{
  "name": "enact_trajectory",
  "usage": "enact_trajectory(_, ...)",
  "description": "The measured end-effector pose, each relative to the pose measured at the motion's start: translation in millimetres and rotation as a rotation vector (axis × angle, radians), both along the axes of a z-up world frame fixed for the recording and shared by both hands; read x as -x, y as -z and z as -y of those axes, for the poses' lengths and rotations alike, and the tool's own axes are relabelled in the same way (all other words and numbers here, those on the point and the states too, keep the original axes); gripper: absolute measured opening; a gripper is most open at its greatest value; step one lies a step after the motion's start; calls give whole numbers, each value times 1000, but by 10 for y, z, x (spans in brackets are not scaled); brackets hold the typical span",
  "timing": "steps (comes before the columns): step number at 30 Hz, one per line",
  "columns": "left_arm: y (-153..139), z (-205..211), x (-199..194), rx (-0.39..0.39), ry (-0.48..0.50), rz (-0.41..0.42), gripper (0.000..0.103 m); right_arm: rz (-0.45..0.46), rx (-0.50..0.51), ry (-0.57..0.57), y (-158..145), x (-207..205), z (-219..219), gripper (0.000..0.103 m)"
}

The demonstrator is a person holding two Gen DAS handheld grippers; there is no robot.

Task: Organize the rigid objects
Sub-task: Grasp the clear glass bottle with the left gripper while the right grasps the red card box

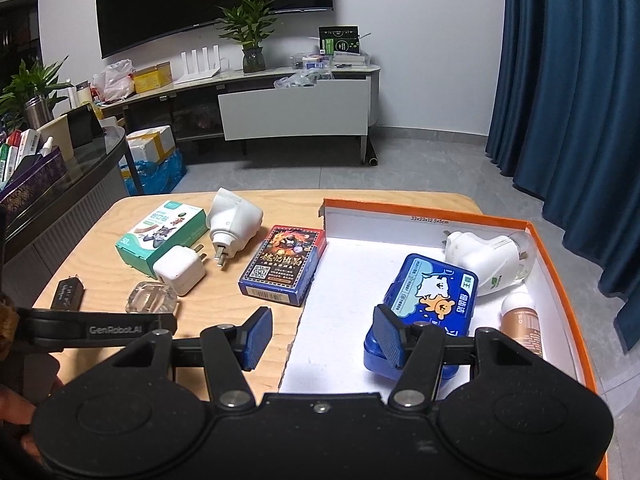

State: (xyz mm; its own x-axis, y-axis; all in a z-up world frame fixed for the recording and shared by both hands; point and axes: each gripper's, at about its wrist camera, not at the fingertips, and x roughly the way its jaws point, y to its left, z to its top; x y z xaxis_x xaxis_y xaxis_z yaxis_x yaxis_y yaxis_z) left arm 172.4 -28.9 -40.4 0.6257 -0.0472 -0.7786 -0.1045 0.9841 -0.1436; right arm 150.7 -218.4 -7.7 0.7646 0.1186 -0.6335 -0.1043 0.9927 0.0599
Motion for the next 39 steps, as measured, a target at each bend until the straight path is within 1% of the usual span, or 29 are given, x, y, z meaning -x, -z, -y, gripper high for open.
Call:
enact_trajectory(6, 1, -1, -66, -16, 5, 15, 79, -1, -1, -13, 18, -63, -66, 69)
enact_trajectory(8, -6, 4, -87, -23, 11, 28, 66, 3, -9, -18, 13, -90, -88, 77)
enact_trajectory(9, -10, -2, -92, -22, 16, 35, 61, 8, -11, -21, 8, -103, -99, 78)
enact_trajectory(10, -13, -12, -94, -18, 22, 41, 54, 11, -11, -25, 1, -124, -120, 78)
enact_trajectory(11, -15, -16, -101, -16, 27, 45, 50, 13, -9, -30, -8, -147, -140, 78)
enact_trajectory(15, 2, -51, -75, 8, 28, 65, 50, 17, -23, -40, -52, -290, -208, 79)
enact_trajectory(18, -7, -82, -37, 26, 27, 74, 50, -4, -34, -48, -47, -474, -281, 81)
enact_trajectory(24, -70, -137, 48, 41, 14, 105, 50, -111, -25, -27, 148, -983, -460, 81)
enact_trajectory(28, -92, -171, 89, 36, 8, 130, 50, -178, 23, 23, 360, -1306, -553, 81)
enact_trajectory(30, -87, -203, 91, 46, 3, 134, 50, -215, 26, 41, 449, -1428, -579, 81)
enact_trajectory(31, -85, -215, 92, 51, 0, 135, 50, -201, 43, 40, 462, -1448, -611, 84)
enact_trajectory(32, -86, -225, 92, 55, -1, 136, 50, -194, 65, 34, 478, -1468, -652, 84)
enact_trajectory(33, -88, -238, 92, 55, -3, 139, 50, -178, 73, 32, 483, -1471, -671, 80)
enact_trajectory(34, -91, -245, 94, 52, -6, 143, 50, -166, 67, 26, 477, -1471, -675, 71)
enact_trajectory(36, -98, -270, 102, 60, -9, 146, 50, -164, 67, 27, 472, -1461, -677, 70)
enact_trajectory(39, -120, -297, 128, 69, -16, 154, 50, -144, 69, 17, 438, -1343, -675, 70)
